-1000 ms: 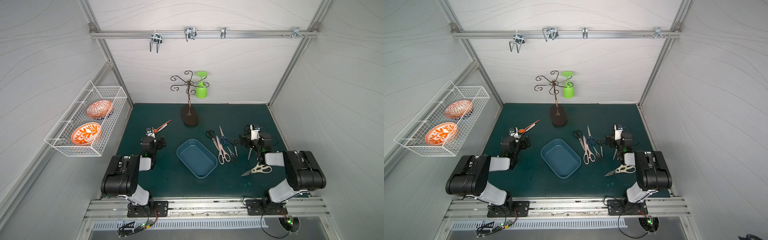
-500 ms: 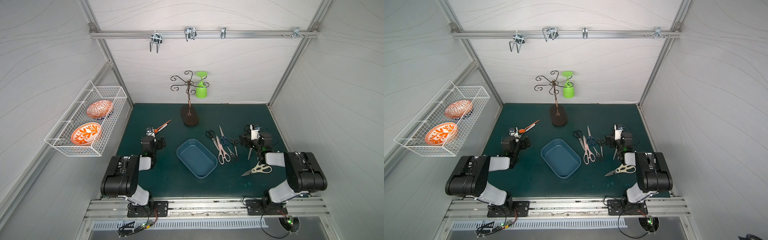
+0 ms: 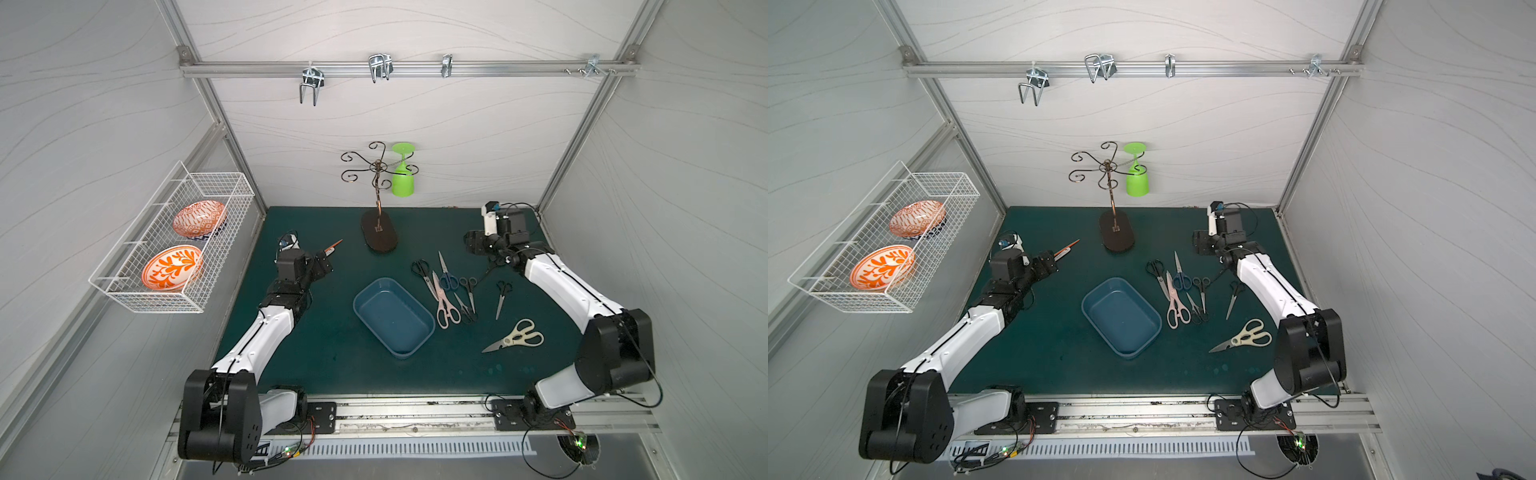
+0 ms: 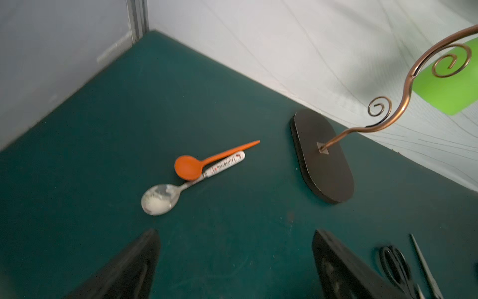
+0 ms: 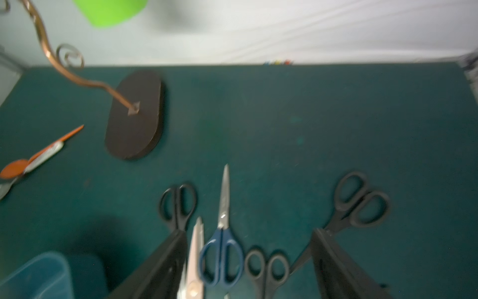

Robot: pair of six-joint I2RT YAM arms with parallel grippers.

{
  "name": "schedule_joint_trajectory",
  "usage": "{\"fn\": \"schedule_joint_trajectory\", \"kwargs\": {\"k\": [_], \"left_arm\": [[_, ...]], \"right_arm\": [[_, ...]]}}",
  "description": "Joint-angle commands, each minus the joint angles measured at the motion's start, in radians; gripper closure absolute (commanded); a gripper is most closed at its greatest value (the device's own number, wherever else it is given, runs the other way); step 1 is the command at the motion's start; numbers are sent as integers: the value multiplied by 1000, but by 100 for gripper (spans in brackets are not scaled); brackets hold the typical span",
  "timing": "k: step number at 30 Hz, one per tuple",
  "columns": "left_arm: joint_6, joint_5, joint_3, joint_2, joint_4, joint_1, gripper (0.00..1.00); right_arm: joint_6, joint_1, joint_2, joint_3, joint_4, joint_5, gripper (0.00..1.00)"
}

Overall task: Put the scissors into the storage box
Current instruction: Pick up the scissors from the center of the board.

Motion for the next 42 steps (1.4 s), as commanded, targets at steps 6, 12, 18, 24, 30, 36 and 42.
{"fn": "schedule_joint_trajectory", "kwargs": {"k": [6,12,18,24,30,36,42], "left_arm": [[-275,242,-61,-7,-151,-97,10],[-293,230,-86,-26,-144,-101,10],[-286,230,-80,-25,-153,-103,10],[-286,228,-73,-9,-154,-102,10],[-283,227,-60,6,-163,-102,10],[-280,219,-53,16,-173,-102,10],[-280,212,-54,25,-176,-102,10]], "right_arm": [[110,99,112,130,-490,-63,41],[131,135,158,119,-466,-72,72],[99,134,252,166,-464,8,69],[104,135,310,174,-428,0,68],[113,136,379,215,-404,2,68],[119,140,434,252,-404,30,68],[129,143,461,247,-382,27,68]]}}
